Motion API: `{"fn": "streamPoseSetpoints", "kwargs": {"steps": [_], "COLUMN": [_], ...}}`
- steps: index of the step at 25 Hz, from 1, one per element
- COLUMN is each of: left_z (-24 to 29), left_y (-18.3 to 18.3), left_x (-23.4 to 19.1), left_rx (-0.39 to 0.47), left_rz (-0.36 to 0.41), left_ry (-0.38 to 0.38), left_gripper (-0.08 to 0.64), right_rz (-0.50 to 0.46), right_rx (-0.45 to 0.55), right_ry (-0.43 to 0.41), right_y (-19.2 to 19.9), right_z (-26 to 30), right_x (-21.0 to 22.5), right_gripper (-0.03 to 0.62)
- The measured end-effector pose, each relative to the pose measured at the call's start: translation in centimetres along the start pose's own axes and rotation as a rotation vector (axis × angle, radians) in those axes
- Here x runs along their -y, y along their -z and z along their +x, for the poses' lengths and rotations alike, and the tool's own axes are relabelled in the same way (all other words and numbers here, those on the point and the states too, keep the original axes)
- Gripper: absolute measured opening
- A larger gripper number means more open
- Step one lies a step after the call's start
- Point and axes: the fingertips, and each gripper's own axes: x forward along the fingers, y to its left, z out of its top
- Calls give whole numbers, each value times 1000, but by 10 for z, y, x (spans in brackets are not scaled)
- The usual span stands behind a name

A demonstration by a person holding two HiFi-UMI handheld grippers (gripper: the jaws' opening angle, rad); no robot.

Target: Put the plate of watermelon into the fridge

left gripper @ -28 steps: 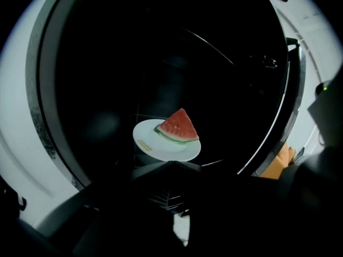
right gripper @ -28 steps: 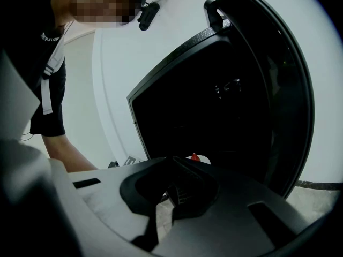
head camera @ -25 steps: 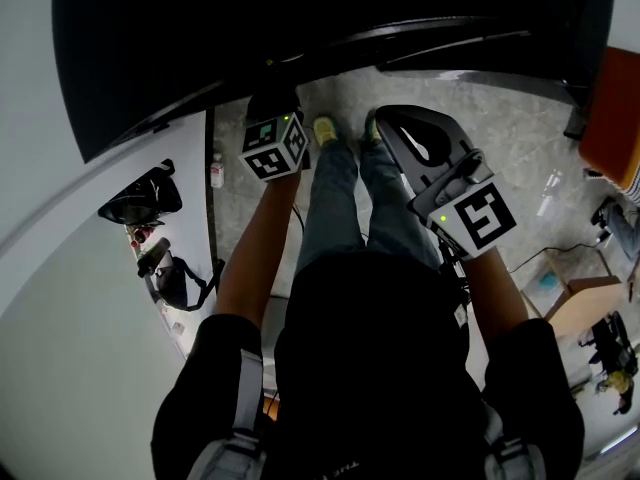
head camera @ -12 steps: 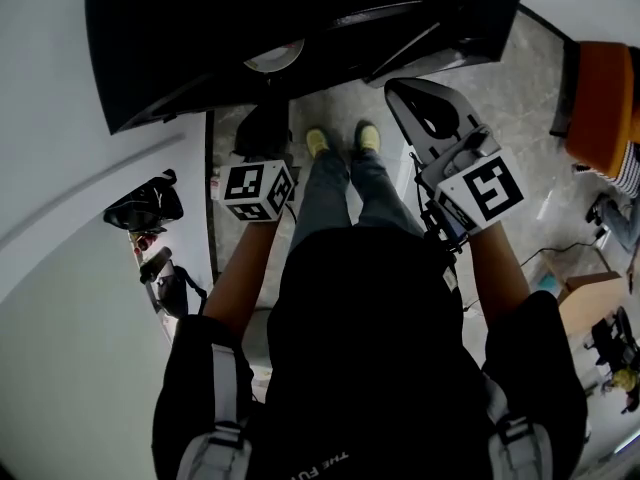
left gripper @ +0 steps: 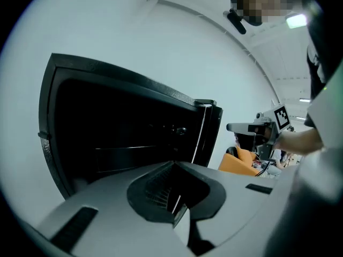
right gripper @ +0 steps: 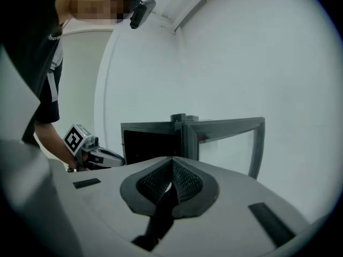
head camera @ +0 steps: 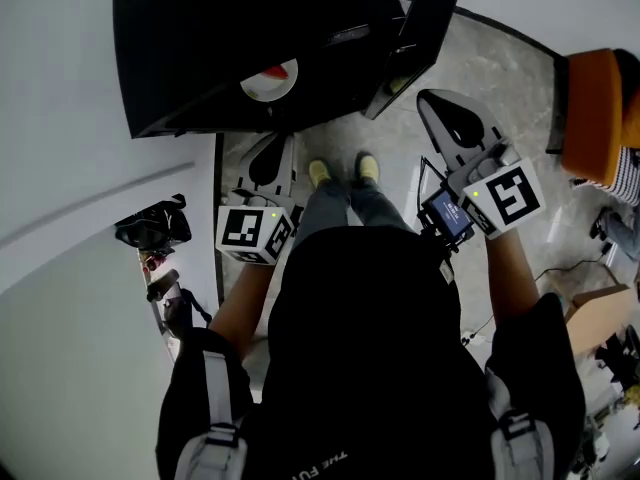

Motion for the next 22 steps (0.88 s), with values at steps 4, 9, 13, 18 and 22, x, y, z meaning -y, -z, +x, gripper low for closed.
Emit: {"fn": "streamPoseSetpoints", "kwargs": {"steps": [4, 9, 13, 18, 22], "left_z": [-5, -8, -14, -24, -30], "left_y": [-20, -39, -49, -59, -63], "left_x": [21, 49, 62, 68, 62], "left_rx": [31, 63, 85, 108, 109], "left_rz": [30, 74, 78, 83, 86], "left_ry": [16, 41, 39, 24, 12], "left_gripper": [6, 6, 6, 6, 6], "right_rz": [-67, -57, -52, -16, -11], "right_rx": [20, 25, 82, 89, 109], "right_ry": [19, 64, 82, 71, 48], "right_y": [-11, -14, -25, -19, -24], "right_z": [-27, -67, -82, -82, -71], "right_x": [10, 31, 36, 30, 21], "right_gripper": [9, 9, 9, 9, 9]}}
